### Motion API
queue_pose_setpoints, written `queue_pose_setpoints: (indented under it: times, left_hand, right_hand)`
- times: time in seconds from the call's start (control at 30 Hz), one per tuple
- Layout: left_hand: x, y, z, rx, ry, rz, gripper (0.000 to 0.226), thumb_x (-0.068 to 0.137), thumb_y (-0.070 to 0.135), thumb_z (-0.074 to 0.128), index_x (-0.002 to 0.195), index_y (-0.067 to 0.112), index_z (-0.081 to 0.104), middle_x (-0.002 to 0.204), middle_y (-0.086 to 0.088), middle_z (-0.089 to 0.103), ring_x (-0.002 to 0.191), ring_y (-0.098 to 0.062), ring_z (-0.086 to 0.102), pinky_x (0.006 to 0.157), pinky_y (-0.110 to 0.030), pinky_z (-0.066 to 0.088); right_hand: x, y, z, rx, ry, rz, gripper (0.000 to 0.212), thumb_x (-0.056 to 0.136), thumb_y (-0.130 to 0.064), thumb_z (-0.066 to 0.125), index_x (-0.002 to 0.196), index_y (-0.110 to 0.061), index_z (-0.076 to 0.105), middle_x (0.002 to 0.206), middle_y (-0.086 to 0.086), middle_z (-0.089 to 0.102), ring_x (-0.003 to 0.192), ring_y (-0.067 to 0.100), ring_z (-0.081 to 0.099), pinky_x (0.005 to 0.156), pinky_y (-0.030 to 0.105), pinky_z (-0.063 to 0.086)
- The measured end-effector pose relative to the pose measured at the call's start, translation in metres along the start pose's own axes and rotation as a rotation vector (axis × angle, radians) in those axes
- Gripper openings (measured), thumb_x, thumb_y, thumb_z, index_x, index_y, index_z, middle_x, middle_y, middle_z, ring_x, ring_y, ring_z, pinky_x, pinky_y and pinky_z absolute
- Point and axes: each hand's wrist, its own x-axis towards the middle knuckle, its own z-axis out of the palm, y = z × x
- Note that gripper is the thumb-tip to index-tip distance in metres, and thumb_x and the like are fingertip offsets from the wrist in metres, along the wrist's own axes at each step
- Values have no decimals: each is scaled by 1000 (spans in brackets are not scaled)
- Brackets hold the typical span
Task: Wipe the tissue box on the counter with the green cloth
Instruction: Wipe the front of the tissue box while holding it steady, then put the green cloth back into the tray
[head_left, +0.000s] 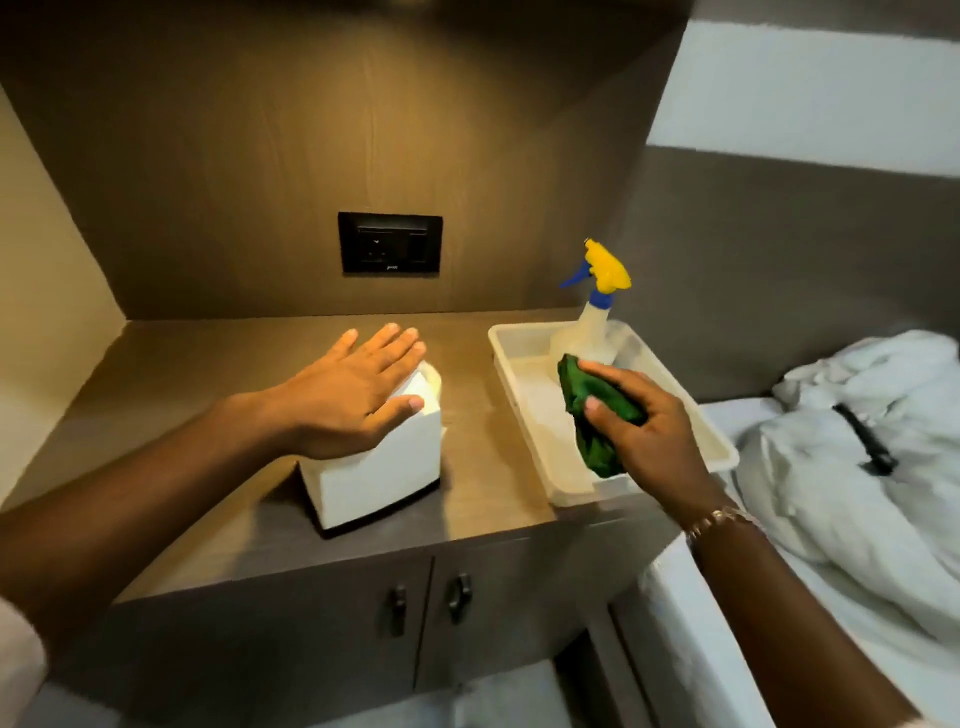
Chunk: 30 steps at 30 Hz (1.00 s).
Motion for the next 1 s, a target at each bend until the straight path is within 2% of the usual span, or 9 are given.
queue_pose_setpoints:
  times: [0.2, 0.3, 0.37, 0.5, 0.6, 0.7, 0.8, 0.87, 1.0]
  left_hand:
    - [-3, 29, 13, 46, 102, -224, 95, 70, 78, -11, 148, 25, -11, 158, 4, -15, 143, -12, -18, 117, -40, -7]
    - [-5, 34, 16, 43, 144, -268, 97, 67, 81, -13, 148, 27, -11, 155, 9, -18, 137, -7, -21, 114, -34, -10]
    - [-6, 35, 16, 52, 137, -286, 95, 69, 80, -9, 148, 28, -12, 153, 11, -20, 137, -6, -21, 113, -32, -12]
    - [-5, 35, 16, 94, 111, -307, 96, 67, 82, -7, 147, 28, -13, 151, 12, -21, 137, -7, -21, 113, -33, -12]
    - [-8, 38, 14, 79, 131, -319, 96, 69, 83, -4, 148, 28, -9, 156, 10, -13, 143, -10, -14, 115, -35, -9]
    - [-21, 56, 15, -23, 459, -310, 79, 86, 69, 16, 150, 23, 6, 160, 4, 7, 148, -13, 1, 121, -44, 5]
    - [-33, 105, 31, -381, 972, -454, 65, 94, 41, 37, 150, 24, 10, 161, 5, 7, 148, -10, 4, 120, -42, 13]
    - [-33, 146, 49, -635, 1175, -628, 68, 92, 39, 39, 149, 35, 2, 161, 11, 0, 147, -12, 9, 117, -44, 22]
    - [-9, 189, 58, -1109, 1308, -870, 60, 80, 62, 33, 131, 59, 1, 156, 20, 5, 140, -14, 29, 108, -28, 33]
  right_hand:
    - [75, 73, 15, -637, -411, -128, 39, 89, -26, 58, 128, -28, 56, 128, 5, 56, 116, 29, 49, 104, 46, 42]
    - [79, 94, 24, -904, -732, -65, 62, 91, -50, 44, 146, -35, 21, 161, 5, 14, 143, 37, 15, 112, 59, 25]
    - [78, 102, 26, -963, -872, 12, 79, 88, -60, 41, 148, -38, -4, 161, -1, -17, 146, 36, -12, 110, 68, 10]
    - [78, 111, 34, -1028, -938, 35, 100, 72, -68, 41, 144, -36, -19, 157, 2, -30, 142, 38, -27, 112, 69, 7]
    - [81, 109, 32, -1021, -982, 59, 102, 69, -74, 39, 144, -36, -19, 157, 3, -28, 142, 39, -25, 112, 69, 7]
    - [85, 88, 19, -824, -910, 70, 101, 72, -82, 40, 148, -35, -7, 161, 5, -13, 146, 35, -14, 114, 66, 5]
    - [87, 35, 29, -341, -566, -129, 70, 92, -44, 51, 149, -24, 17, 158, -1, 18, 145, 22, 14, 117, 47, 18]
    - [88, -5, 56, -25, -545, -145, 55, 95, -32, 50, 145, -20, 32, 146, -5, 38, 135, 13, 34, 110, 34, 29]
    - [91, -47, 124, 181, -662, 3, 54, 94, -50, 40, 116, -7, 62, 120, 11, 65, 116, 29, 57, 98, 38, 43]
